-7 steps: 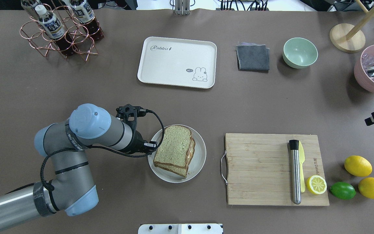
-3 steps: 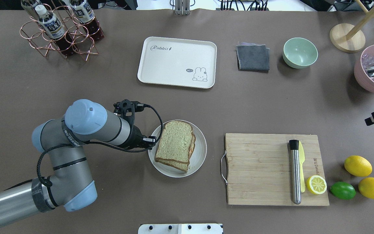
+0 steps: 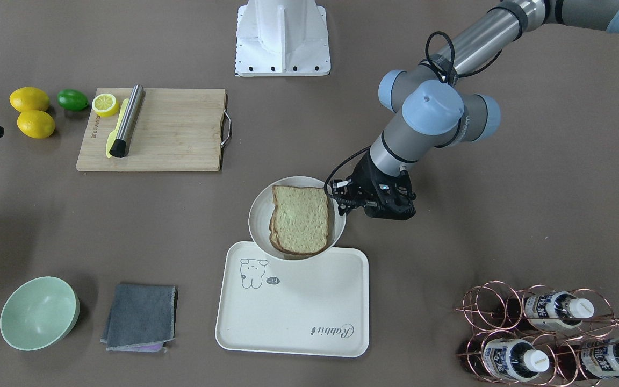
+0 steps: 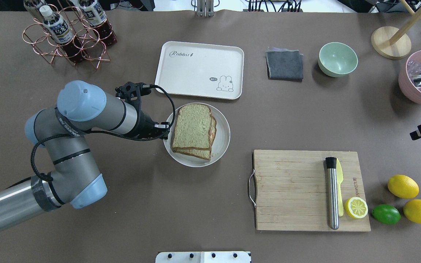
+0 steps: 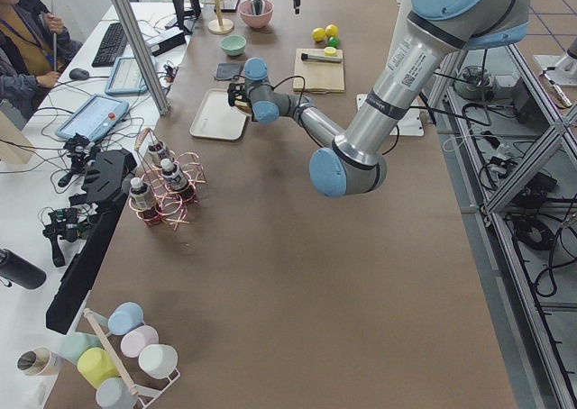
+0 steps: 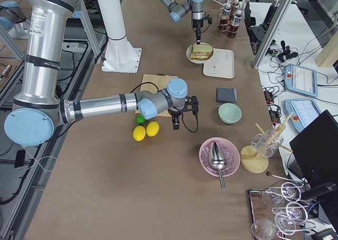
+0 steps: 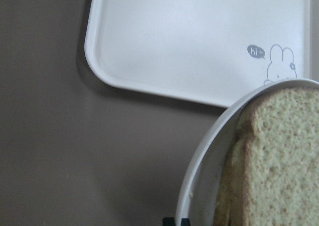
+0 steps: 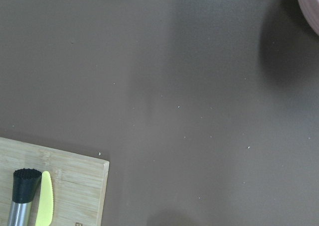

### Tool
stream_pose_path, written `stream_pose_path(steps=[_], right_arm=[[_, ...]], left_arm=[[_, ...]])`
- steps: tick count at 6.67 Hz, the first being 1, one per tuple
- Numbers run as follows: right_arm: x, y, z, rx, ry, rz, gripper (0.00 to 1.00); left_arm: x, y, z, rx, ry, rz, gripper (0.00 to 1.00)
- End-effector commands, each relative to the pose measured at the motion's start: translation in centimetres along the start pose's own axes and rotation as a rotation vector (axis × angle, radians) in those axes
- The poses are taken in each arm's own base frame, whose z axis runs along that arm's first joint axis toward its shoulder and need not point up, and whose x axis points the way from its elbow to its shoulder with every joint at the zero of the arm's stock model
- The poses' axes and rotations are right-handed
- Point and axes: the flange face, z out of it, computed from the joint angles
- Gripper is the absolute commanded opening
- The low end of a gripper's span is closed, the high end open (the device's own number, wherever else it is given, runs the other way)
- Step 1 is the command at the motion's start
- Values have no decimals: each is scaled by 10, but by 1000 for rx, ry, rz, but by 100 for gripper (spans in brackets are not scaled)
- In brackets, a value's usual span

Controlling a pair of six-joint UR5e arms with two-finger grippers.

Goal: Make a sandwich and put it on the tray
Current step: 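Slide the plate with the left gripper onto the white tray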

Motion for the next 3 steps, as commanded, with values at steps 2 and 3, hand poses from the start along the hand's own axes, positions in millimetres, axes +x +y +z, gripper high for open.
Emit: stream_pose_path(steps=[2, 3], right_arm=[[-1, -1, 4, -4, 10, -6, 100], [-2, -2, 4, -1, 12, -7, 100]], left_arm=[[8, -92, 40, -22, -110, 26, 0], [4, -103, 58, -8, -104, 35, 0]])
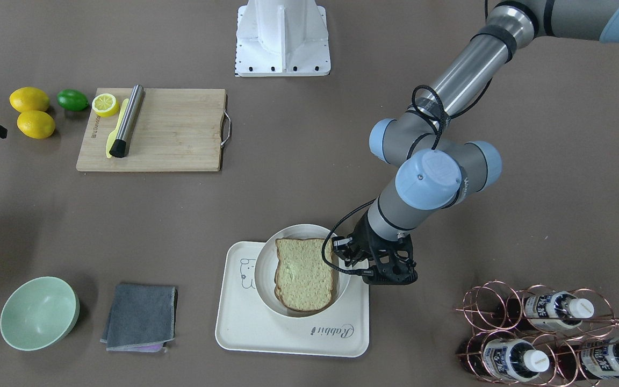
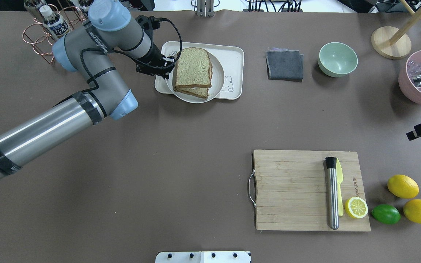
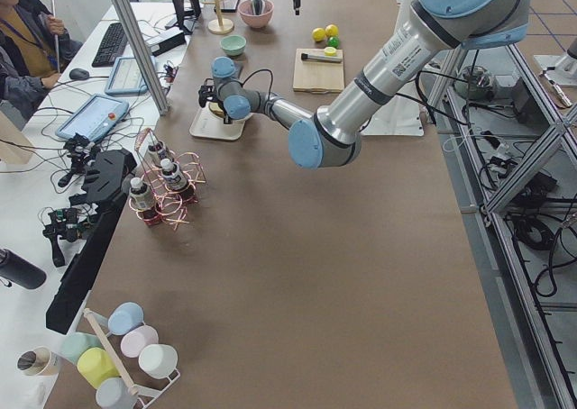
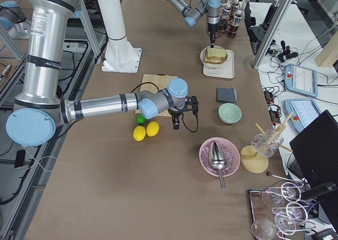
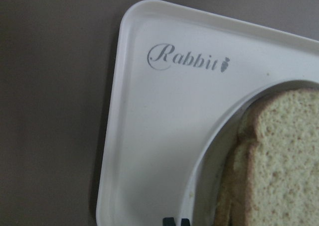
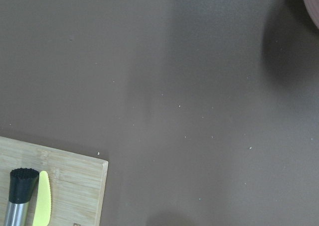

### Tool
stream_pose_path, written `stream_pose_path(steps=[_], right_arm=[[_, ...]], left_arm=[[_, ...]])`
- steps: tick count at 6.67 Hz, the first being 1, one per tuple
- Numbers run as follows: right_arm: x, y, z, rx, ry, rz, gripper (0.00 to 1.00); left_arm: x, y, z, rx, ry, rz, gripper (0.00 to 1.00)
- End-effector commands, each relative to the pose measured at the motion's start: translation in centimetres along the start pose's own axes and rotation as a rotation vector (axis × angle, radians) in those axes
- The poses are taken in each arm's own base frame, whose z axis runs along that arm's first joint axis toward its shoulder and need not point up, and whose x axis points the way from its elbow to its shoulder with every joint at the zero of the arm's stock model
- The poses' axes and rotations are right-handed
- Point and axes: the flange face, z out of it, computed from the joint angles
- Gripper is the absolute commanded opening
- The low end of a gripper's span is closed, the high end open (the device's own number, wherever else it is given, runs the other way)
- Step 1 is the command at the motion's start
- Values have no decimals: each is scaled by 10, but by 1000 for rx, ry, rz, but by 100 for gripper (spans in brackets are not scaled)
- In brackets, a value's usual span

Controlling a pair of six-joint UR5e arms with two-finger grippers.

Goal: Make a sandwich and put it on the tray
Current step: 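Slide the plate with the left gripper onto the white tray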

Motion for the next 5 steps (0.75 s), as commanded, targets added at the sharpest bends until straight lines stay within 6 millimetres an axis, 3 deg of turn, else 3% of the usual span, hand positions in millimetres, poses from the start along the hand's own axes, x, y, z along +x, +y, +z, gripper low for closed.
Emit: stream_pose_path(steps=[1, 3, 4, 5], right_arm=[[-2, 0, 1, 1, 6, -5, 100], [-1, -1, -2, 9, 5, -5, 100], [-2, 0, -3, 9, 5, -6, 100], [-2, -1, -3, 11, 5, -5, 100]], left_arm=[[-6, -16, 28, 21, -5, 20, 0], [7, -15, 29, 44, -7, 19, 0], [17, -12, 30, 70, -7, -22, 97], [23, -10, 23, 77, 7, -20, 98]])
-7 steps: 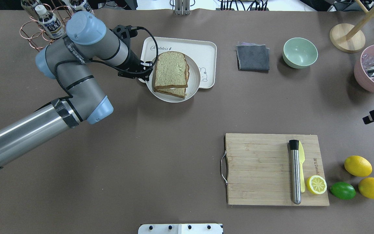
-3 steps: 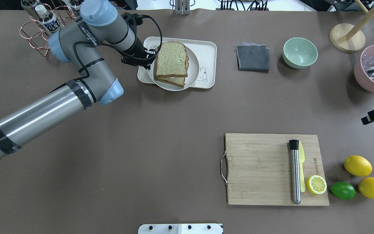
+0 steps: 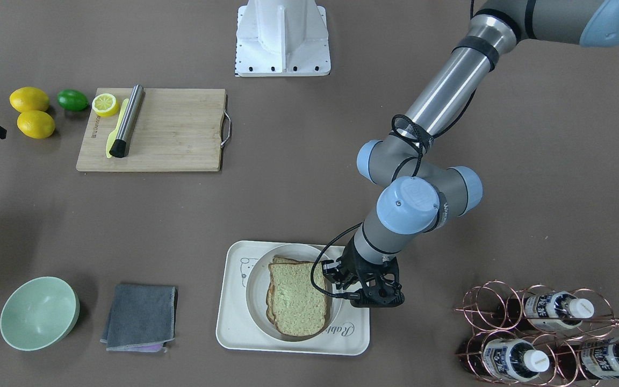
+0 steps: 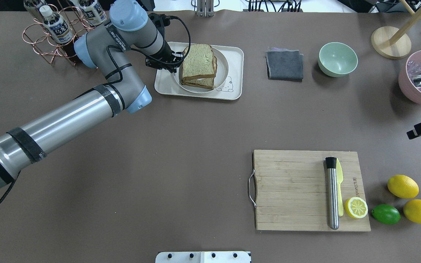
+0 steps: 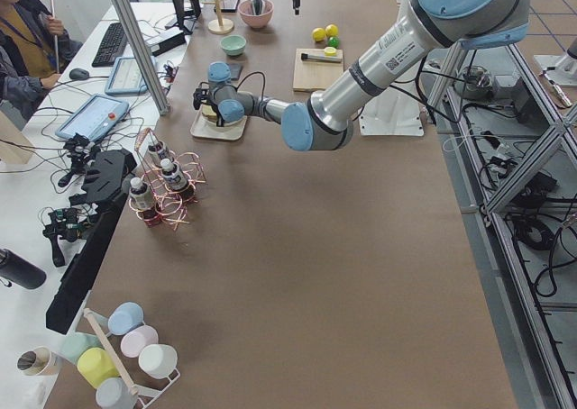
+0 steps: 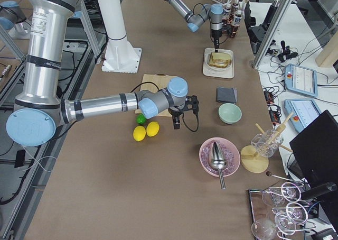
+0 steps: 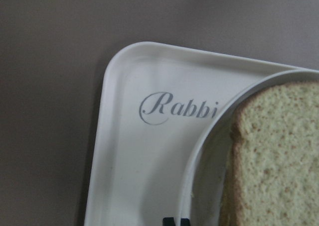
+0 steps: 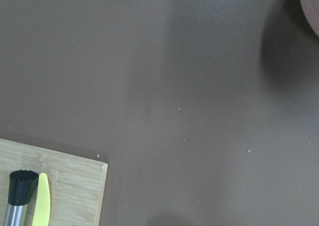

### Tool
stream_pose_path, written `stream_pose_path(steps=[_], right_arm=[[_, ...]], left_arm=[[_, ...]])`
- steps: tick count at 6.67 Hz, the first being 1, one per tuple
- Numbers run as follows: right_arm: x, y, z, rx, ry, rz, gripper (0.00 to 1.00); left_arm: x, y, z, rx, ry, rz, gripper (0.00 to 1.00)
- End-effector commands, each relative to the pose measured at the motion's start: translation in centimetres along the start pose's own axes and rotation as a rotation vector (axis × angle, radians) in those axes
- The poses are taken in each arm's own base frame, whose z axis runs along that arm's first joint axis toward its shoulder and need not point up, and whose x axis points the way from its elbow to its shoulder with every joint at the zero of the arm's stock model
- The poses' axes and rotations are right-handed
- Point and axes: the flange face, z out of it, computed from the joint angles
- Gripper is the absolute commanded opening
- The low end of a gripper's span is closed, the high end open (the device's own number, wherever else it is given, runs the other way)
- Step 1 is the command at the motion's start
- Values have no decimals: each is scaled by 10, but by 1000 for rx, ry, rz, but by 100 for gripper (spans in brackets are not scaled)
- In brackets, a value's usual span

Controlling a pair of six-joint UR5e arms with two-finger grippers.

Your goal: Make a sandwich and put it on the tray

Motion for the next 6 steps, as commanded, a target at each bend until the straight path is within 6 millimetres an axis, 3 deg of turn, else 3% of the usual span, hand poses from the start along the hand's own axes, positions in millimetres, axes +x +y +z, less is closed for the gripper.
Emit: stream_pose_path(steps=[1, 2, 3, 4, 6], right_arm=[[0, 0, 0, 0, 0, -1, 100], [-1, 0, -1, 0, -2, -2, 100], [-2, 0, -1, 1, -3, -3, 100], [-2, 0, 0, -1, -4, -4, 100], [-3, -2, -2, 5, -3, -7, 100]], left_arm=[[3, 8, -12, 18, 20, -10, 98], [-14, 24, -30, 28, 47, 3, 98], [-14, 24, -62, 16, 29, -13, 98], [-32, 28, -94, -53, 42, -29, 98], [-115, 56, -149, -117, 100, -54, 98]])
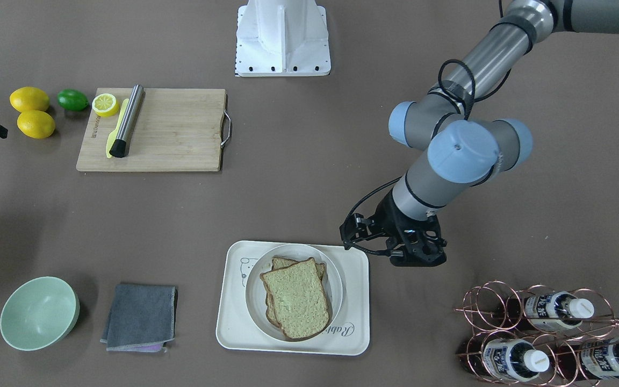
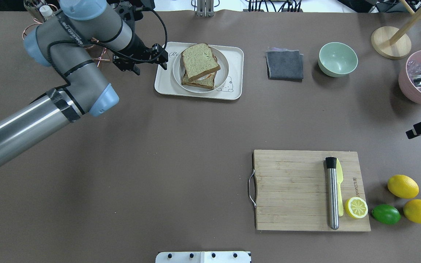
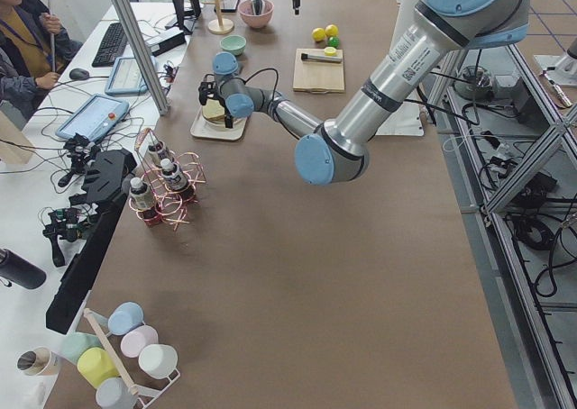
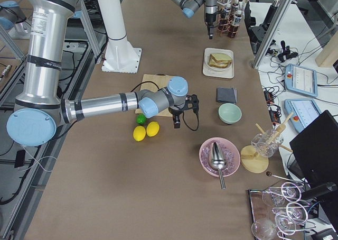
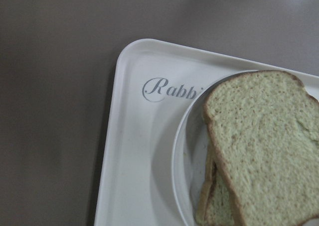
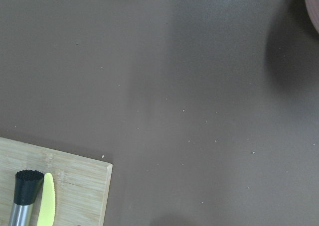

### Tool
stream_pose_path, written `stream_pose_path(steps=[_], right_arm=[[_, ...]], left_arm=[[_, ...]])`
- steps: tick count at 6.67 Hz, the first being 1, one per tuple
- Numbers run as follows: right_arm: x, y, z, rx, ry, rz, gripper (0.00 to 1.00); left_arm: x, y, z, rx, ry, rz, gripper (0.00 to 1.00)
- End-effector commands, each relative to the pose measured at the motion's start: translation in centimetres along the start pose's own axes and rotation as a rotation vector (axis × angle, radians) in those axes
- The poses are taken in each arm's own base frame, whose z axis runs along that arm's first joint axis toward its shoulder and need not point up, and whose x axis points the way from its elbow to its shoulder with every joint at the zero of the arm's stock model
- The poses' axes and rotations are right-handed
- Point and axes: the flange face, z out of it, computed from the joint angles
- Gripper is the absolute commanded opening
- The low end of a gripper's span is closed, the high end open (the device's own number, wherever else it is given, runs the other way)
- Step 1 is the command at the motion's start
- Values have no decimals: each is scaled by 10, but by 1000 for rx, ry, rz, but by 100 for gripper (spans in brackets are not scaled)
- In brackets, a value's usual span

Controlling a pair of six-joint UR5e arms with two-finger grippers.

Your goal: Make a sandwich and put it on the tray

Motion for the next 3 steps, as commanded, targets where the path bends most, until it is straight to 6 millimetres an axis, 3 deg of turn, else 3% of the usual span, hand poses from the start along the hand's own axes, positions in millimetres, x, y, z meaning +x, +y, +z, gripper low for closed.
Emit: stream_pose_path(steps=[1, 2, 3], right_arm=[[5, -1, -4, 12, 6, 11, 100], [10, -2, -5, 13, 9, 20, 100], [14, -2, -8, 22, 11, 16, 100]], left_arm=[[-88, 56, -65, -44, 29, 47, 98], [-132, 87, -95, -64, -35, 129, 98], [-162, 101, -136, -83, -113, 208, 98]])
